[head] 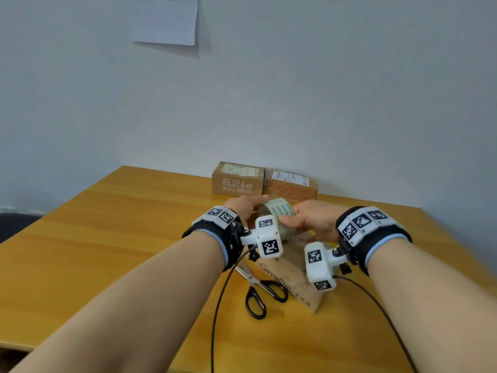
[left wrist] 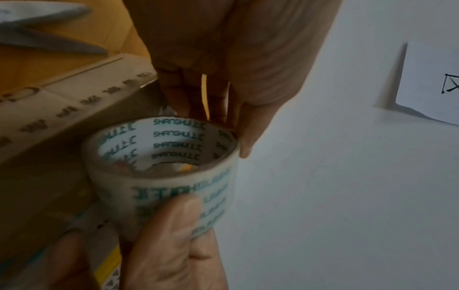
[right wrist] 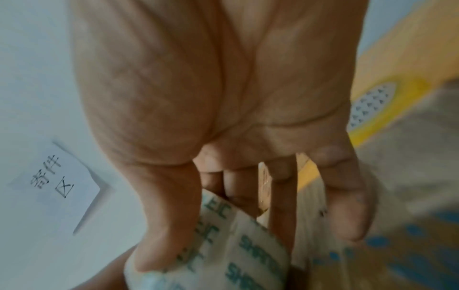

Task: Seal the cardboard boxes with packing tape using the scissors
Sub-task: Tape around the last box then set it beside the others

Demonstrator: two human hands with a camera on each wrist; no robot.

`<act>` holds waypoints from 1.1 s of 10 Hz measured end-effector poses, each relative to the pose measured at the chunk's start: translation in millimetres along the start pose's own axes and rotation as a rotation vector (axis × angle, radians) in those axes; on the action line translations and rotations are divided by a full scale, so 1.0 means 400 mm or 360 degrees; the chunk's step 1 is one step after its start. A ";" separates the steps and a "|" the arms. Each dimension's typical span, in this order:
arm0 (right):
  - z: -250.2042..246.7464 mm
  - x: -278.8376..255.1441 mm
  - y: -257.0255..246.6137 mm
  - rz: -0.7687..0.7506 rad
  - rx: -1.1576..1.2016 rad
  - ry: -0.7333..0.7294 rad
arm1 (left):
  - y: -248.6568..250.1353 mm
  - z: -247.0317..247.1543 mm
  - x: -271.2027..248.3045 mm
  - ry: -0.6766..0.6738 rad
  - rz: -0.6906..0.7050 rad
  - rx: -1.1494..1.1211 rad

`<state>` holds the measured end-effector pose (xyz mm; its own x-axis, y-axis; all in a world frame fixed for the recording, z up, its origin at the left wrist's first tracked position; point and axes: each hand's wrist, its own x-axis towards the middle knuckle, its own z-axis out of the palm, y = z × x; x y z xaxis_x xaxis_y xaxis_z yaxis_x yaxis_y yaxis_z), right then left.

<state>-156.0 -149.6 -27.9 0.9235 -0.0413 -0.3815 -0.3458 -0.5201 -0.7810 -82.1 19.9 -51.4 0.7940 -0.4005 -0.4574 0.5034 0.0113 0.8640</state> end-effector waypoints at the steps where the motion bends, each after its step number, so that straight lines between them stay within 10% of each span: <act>1: -0.015 -0.004 -0.013 -0.0135 -0.0247 0.0103 | 0.025 -0.007 0.013 -0.0003 -0.0028 0.0076; 3: 0.012 0.008 -0.059 -0.0485 -0.0096 0.0226 | 0.072 -0.044 0.003 0.0088 0.0090 -0.0096; 5: 0.006 0.027 -0.097 -0.0391 -0.0608 0.0547 | 0.092 -0.049 -0.021 0.0224 0.0147 -0.0054; 11: -0.014 0.013 -0.123 -0.0126 -0.1040 0.0458 | 0.014 -0.088 0.058 0.0093 0.0201 -0.0101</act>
<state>-133.5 -128.9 11.3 0.9800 -0.1587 -0.1198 -0.1888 -0.9314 -0.3111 -48.9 43.0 -64.4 0.8699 -0.3382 -0.3590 0.4173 0.1165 0.9013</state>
